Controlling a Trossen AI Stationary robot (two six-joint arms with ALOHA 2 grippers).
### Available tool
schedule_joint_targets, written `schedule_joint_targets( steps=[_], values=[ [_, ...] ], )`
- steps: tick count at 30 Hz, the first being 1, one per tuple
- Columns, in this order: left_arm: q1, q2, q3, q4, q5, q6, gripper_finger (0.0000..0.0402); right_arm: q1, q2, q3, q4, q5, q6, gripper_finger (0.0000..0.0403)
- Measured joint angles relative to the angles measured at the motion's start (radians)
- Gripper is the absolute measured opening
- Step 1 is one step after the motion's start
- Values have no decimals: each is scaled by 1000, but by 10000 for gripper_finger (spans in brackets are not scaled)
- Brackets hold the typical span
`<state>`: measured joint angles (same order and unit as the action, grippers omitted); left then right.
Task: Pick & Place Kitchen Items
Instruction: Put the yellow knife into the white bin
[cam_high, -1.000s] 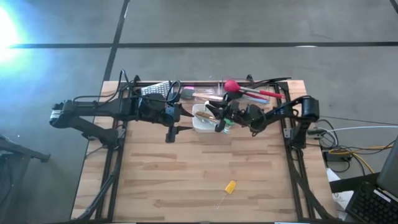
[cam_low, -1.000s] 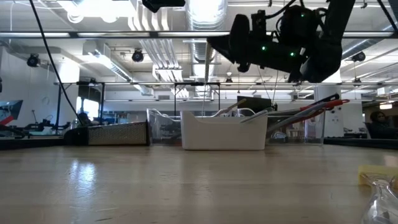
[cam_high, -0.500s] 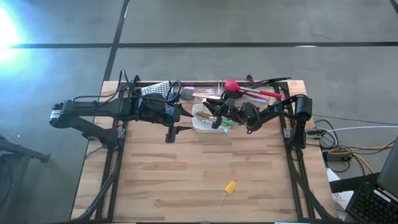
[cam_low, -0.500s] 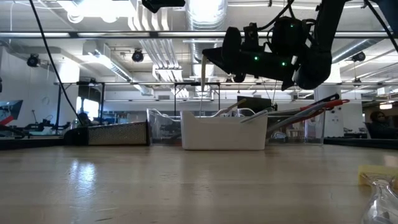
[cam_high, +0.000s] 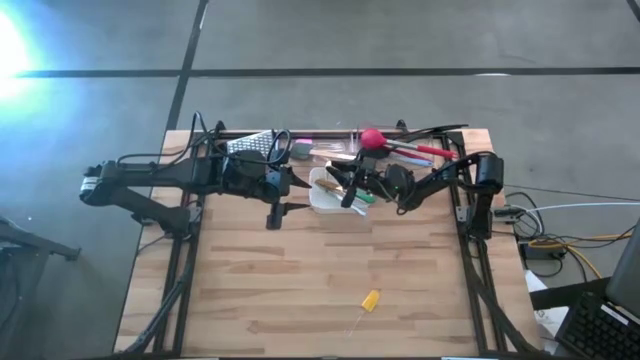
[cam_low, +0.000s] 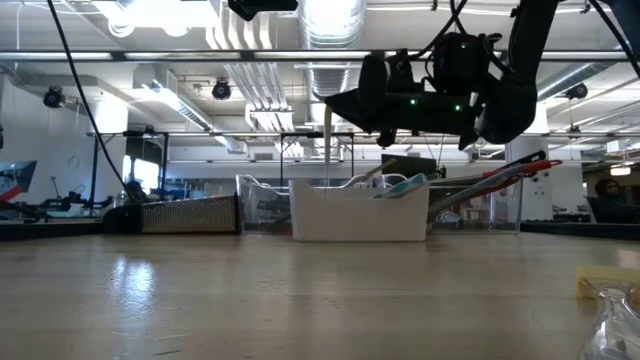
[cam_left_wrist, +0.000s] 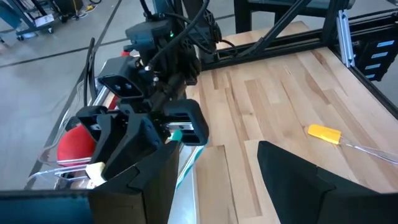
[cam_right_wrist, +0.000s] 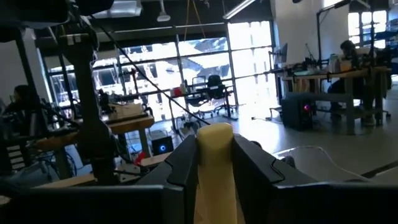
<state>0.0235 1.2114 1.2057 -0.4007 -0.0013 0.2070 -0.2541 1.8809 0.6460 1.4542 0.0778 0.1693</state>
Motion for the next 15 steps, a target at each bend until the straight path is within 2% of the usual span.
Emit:
schedule_joint_targets(
  steps=[4, 9, 15],
  values=[
    [0, 0, 0, 0, 0, 0, 225, 1, -25, -15, -10, -52, 26, 73],
    [0, 0, 0, 0, 0, -1, 225, 1, -80, -53, -53, -104, 65, 94],
    [1, 0, 0, 0, 0, -2, 225, 1, -189, -128, -174, -105, 70, 116]
  ],
)
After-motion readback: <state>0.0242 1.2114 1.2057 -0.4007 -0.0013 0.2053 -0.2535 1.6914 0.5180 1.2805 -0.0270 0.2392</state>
